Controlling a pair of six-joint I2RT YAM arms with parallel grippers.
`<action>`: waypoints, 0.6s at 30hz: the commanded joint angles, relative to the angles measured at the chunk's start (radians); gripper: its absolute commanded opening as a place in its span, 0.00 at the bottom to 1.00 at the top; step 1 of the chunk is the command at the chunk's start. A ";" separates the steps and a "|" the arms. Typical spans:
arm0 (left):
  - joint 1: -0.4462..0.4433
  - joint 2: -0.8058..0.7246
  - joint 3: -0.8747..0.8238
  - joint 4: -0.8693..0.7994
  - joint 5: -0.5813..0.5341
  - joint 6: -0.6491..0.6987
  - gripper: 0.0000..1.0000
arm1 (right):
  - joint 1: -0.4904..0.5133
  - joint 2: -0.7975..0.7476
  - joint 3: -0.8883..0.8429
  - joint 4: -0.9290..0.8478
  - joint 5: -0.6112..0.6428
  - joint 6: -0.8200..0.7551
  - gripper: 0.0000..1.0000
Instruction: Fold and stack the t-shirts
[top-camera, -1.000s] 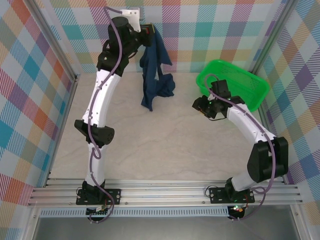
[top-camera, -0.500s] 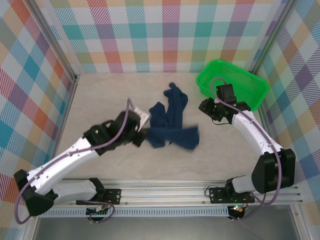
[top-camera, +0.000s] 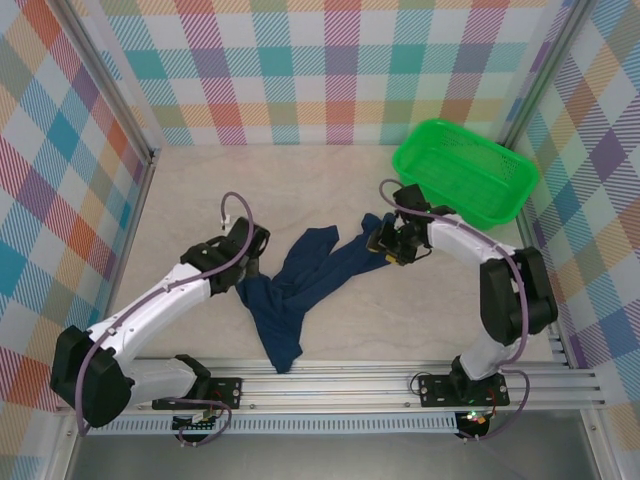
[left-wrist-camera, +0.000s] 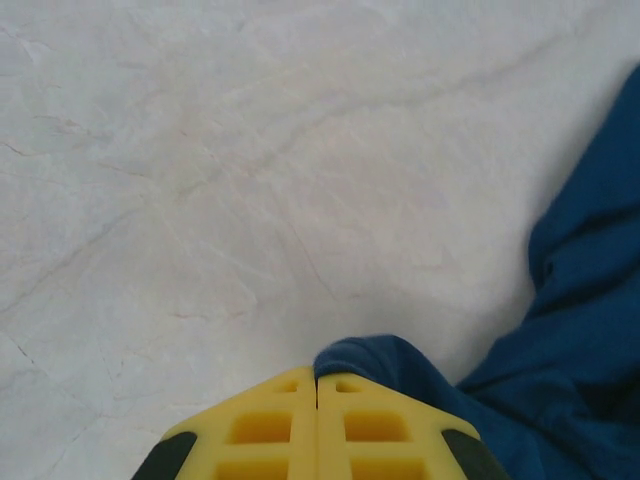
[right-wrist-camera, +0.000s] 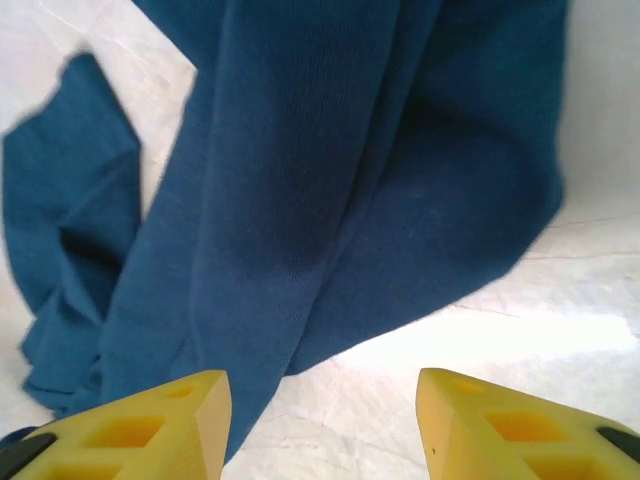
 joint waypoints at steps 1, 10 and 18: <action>0.063 0.008 0.052 0.034 -0.004 -0.025 0.00 | -0.004 0.065 0.060 -0.019 0.083 0.043 0.53; 0.167 0.085 0.114 0.091 0.050 0.027 0.00 | -0.021 0.224 0.209 0.055 0.100 0.035 0.42; 0.257 0.196 0.204 0.133 0.084 0.056 0.00 | -0.022 0.246 0.270 0.047 0.112 0.081 0.02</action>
